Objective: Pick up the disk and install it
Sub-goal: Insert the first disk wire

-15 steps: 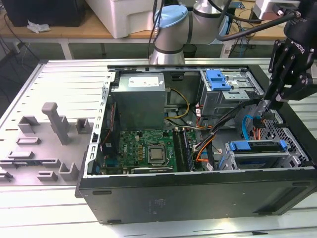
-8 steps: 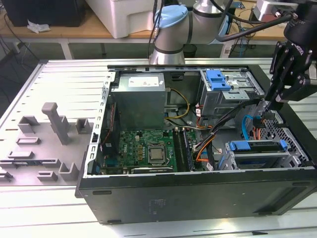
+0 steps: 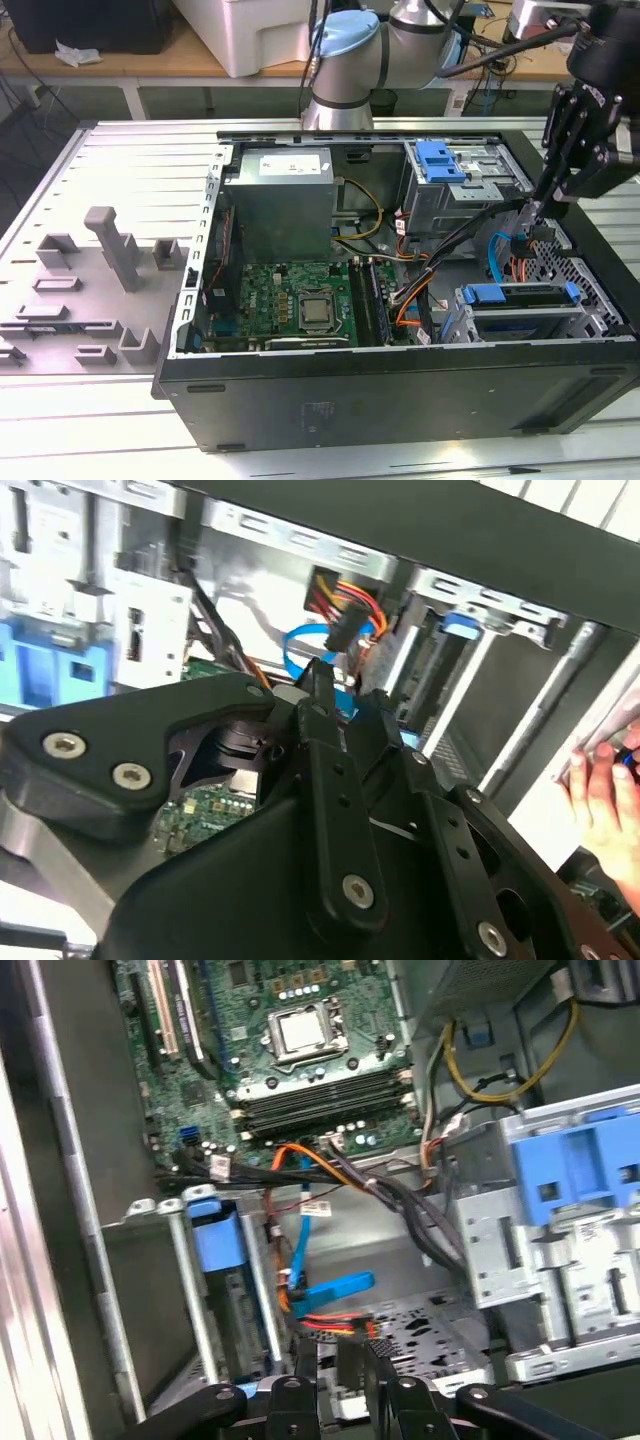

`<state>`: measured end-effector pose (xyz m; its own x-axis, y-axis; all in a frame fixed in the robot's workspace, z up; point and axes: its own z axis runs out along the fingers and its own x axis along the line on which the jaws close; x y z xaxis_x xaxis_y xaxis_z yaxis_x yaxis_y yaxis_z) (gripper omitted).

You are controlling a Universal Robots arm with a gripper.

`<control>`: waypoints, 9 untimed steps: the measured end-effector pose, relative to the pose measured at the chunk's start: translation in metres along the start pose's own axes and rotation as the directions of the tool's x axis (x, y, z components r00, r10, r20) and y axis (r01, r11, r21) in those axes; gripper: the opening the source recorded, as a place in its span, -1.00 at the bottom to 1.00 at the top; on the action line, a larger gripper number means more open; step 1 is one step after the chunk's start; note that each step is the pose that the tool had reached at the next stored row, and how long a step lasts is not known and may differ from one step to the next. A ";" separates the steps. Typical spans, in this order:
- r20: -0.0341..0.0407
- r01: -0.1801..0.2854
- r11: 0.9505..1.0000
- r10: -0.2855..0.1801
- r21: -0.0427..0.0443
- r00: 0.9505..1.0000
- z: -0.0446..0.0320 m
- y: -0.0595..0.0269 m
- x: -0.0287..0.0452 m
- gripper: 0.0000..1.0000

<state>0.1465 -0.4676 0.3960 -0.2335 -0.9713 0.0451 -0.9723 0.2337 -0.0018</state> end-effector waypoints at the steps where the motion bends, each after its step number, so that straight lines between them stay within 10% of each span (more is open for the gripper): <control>1: -0.006 0.000 1.000 0.000 0.001 1.000 0.0000 0.0012 -0.0058 -0.35; 9: -0.025 -0.003 1.000 0.003 0.004 1.000 0.0006 0.0011 -0.0238 -0.35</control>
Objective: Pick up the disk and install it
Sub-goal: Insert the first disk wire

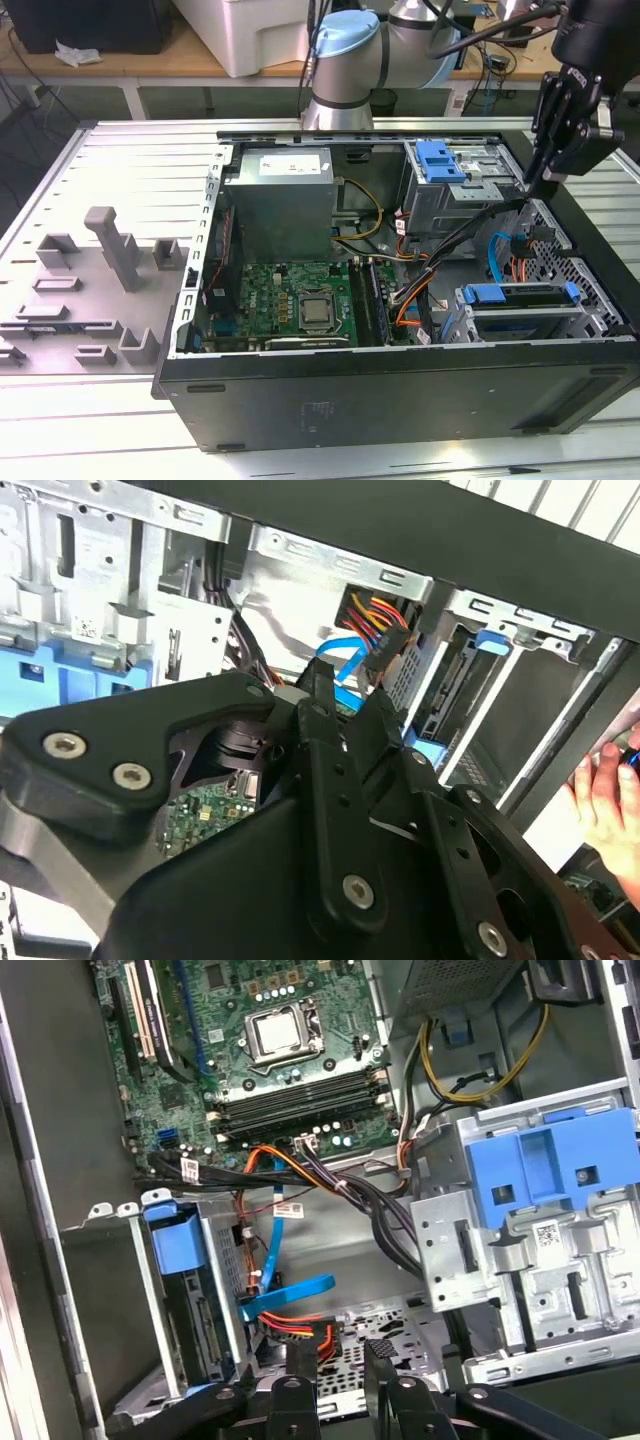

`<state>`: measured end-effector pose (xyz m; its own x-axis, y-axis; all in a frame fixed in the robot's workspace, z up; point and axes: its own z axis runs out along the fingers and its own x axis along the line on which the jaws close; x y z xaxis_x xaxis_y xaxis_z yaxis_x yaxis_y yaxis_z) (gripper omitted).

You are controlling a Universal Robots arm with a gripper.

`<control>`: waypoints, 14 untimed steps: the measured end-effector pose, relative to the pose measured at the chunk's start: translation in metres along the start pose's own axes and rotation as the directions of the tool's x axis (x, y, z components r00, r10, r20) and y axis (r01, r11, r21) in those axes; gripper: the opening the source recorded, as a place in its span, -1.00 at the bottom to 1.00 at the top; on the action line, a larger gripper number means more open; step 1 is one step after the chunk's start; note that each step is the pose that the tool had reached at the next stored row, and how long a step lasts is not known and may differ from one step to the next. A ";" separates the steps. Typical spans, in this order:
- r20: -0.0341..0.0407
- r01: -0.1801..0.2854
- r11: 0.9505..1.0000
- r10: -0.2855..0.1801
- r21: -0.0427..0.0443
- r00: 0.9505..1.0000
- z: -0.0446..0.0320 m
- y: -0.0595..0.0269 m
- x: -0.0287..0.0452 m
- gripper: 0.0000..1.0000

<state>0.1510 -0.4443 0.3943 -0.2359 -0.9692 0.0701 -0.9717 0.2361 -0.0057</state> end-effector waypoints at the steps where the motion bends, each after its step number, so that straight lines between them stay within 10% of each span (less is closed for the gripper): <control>1: 0.000 0.000 1.000 0.000 0.000 1.000 0.0000 0.0000 0.0000 -0.35; 11: -0.007 -0.001 1.000 0.001 -0.013 1.000 0.0016 -0.0091 -0.0030 0.04; 14: -0.025 -0.006 1.000 0.006 -0.017 1.000 0.0028 -0.0099 -0.0033 0.04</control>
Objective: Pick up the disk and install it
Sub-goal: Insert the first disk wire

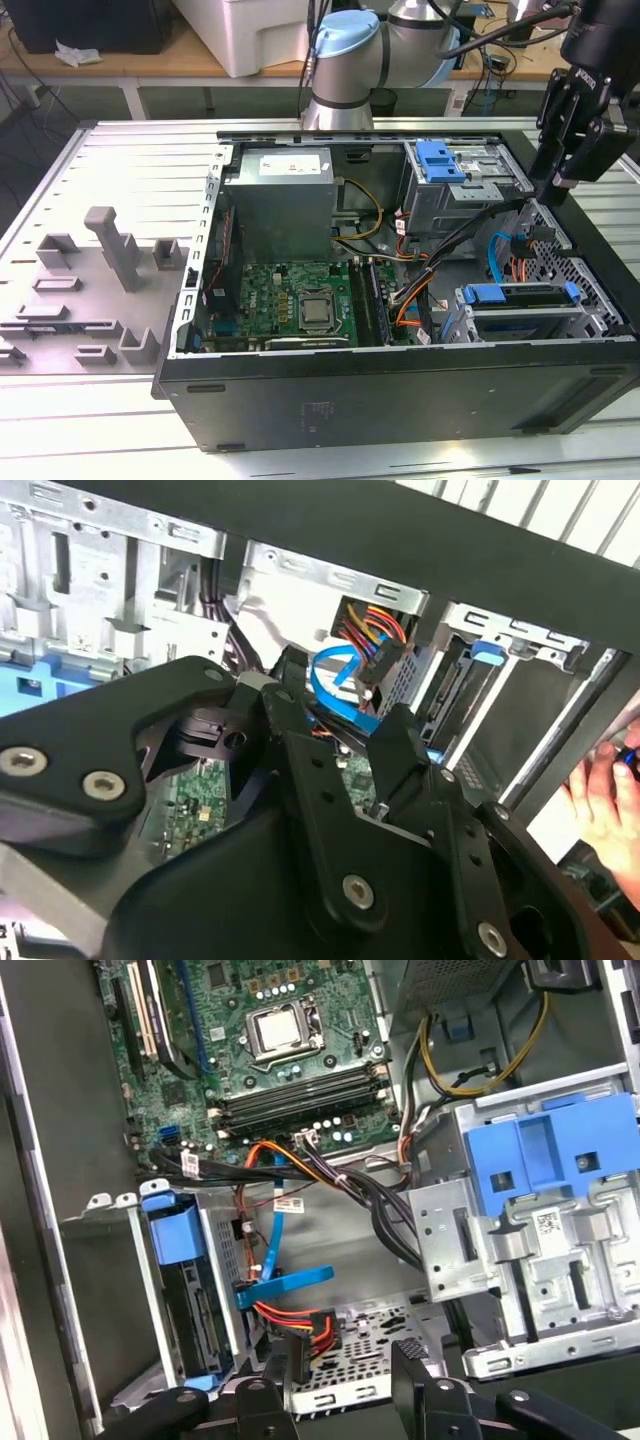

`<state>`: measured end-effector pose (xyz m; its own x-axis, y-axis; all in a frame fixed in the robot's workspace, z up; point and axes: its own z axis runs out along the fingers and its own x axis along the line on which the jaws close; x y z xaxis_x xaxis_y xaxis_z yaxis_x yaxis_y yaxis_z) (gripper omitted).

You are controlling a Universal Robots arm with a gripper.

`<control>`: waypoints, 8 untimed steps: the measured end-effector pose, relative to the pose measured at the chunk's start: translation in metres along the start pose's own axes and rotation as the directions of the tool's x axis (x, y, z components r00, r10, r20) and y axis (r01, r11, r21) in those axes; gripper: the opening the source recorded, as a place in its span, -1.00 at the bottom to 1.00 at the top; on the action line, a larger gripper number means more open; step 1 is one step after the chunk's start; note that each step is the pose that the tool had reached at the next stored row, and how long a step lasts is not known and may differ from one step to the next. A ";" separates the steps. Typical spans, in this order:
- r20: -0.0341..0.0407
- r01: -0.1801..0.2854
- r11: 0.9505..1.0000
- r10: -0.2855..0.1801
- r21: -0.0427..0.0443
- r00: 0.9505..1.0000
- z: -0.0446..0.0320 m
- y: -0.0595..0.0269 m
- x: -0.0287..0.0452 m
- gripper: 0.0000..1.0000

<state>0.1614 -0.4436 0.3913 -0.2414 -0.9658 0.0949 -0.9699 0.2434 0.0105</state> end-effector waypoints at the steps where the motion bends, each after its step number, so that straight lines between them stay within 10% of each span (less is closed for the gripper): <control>1: -0.008 -0.001 1.000 0.001 0.001 1.000 0.0002 -0.0001 0.0000 0.04; 5: -0.061 -0.011 1.000 0.011 0.006 0.998 0.0010 -0.0022 -0.0006 0.04; 8: -0.073 -0.015 1.000 0.016 0.008 0.997 0.0058 -0.0032 -0.0030 0.04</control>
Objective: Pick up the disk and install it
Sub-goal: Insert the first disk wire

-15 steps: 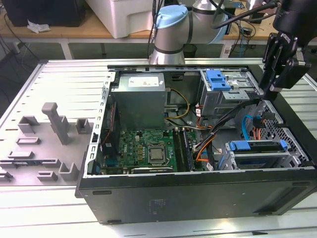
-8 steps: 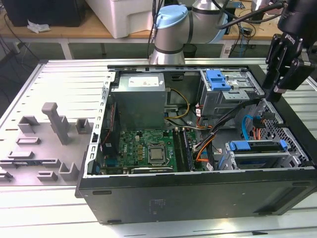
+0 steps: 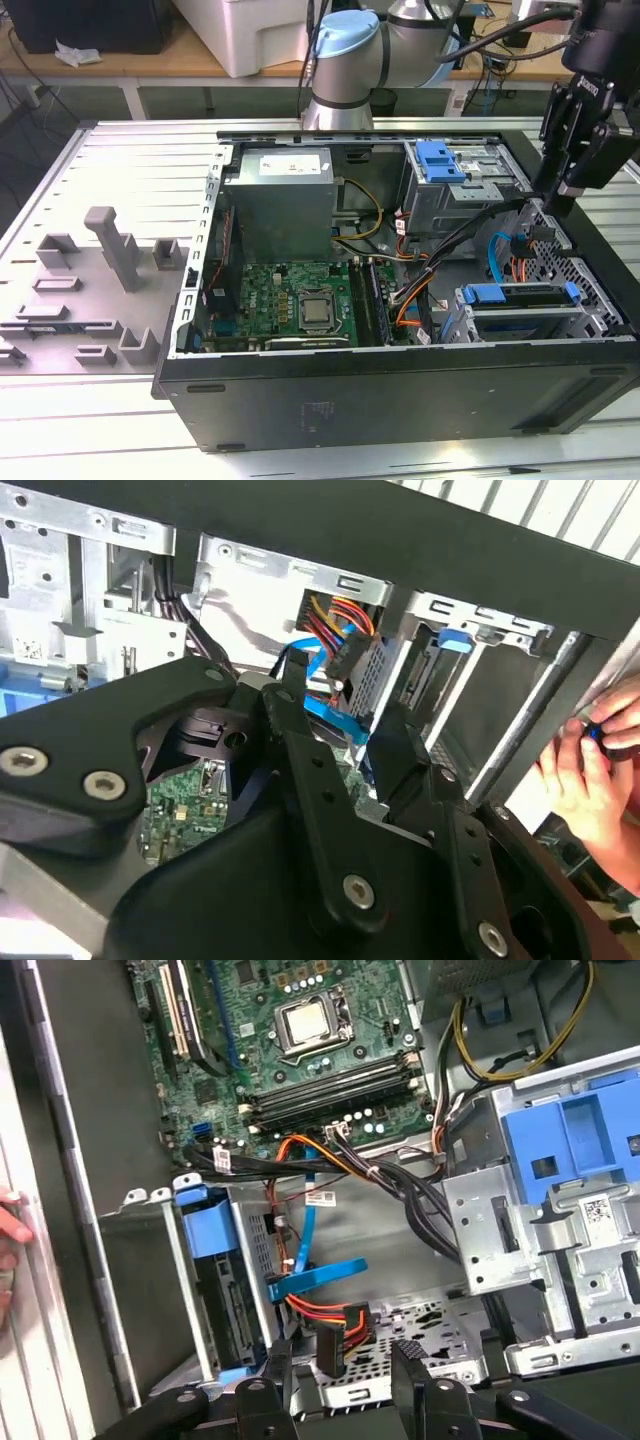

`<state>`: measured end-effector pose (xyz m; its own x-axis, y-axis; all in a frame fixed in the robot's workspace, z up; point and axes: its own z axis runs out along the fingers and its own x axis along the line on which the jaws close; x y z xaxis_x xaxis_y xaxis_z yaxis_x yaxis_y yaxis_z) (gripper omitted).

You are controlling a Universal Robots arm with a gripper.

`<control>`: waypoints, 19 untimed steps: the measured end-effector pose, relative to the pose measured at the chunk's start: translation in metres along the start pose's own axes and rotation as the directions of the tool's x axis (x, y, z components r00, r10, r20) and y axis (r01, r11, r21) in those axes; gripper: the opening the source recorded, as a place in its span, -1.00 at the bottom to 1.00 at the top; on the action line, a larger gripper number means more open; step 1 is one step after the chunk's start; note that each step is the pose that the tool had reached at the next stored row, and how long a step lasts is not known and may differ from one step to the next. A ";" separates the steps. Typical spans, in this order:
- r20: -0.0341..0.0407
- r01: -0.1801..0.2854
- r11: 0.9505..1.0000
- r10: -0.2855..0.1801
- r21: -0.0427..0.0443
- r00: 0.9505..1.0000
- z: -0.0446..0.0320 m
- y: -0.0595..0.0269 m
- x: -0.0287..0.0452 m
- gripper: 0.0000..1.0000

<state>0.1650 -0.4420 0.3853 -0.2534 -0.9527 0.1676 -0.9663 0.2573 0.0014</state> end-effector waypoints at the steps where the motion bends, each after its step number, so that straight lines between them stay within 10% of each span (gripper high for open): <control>1: 0.000 0.000 1.000 0.000 0.000 1.000 0.0020 0.0003 -0.0017 0.04; 3: -0.002 0.000 1.000 0.000 0.000 1.000 0.0042 0.0009 -0.0047 0.04; 9: -0.083 -0.004 1.000 0.006 0.018 0.997 0.0073 0.0034 -0.0145 0.04; 19: -0.090 -0.004 1.000 0.006 0.019 0.996 0.0216 0.0040 -0.0199 0.04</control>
<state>0.1653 -0.4255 0.3606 -0.2542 -0.9328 0.2556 -0.9659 0.2582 -0.0183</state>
